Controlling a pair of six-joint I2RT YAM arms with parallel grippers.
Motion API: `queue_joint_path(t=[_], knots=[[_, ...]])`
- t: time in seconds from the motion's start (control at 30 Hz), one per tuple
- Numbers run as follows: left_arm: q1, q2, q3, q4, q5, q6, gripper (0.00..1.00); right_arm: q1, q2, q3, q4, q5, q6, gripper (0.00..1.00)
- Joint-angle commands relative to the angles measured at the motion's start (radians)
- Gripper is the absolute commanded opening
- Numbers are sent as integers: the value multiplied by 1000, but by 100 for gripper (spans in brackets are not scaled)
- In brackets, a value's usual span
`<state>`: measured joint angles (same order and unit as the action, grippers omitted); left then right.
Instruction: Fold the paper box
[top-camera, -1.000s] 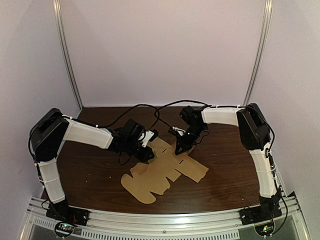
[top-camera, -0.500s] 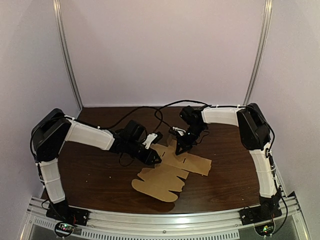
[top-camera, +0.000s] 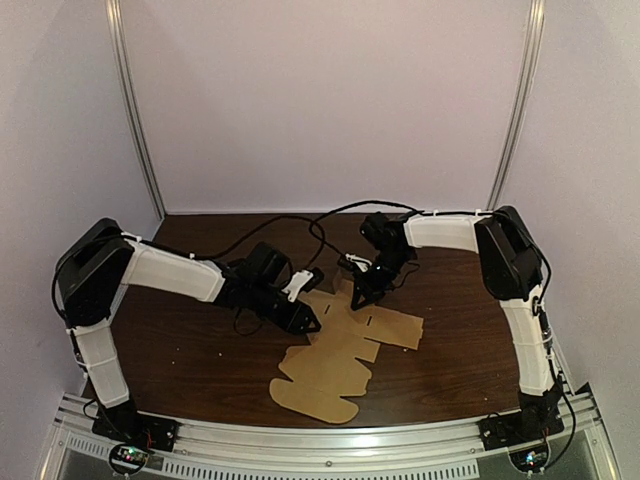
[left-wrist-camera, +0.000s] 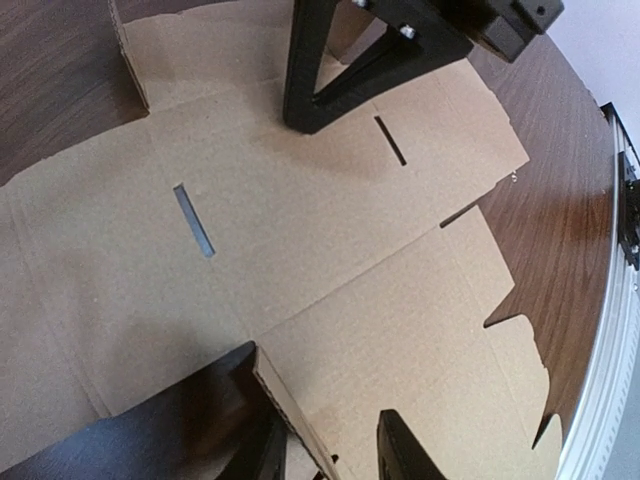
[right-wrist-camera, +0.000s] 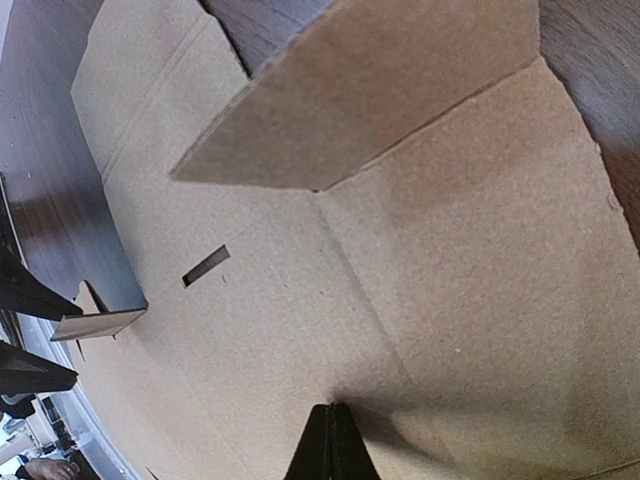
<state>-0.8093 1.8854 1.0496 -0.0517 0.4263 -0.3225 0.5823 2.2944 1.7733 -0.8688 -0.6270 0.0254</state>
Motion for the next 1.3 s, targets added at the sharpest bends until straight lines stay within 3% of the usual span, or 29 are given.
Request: queue_joint_path(t=[0.0,0.27,0.43,0.6,1.07,1.27], knots=[[-10,-109,-22,-77,-100,56,34,5,8,-59,-32,94,-26,0],[-8,-246,-128,-83,-305,61,32,5,-6,-79,-26,104,-49,0],[16,-138,-91,-145,-407,25,11,6,-1,-76,-28,100,-48,0],[16,-33,-42,-152,-319,39,0,5,3,-79,-28,99,-48,0],[-4,-28,-14,-7,24,53,0,7,11,-81,-27,111,-48,0],[-14,4,21,-8,63,60,0,7,13,-81,-26,111,-48,0]])
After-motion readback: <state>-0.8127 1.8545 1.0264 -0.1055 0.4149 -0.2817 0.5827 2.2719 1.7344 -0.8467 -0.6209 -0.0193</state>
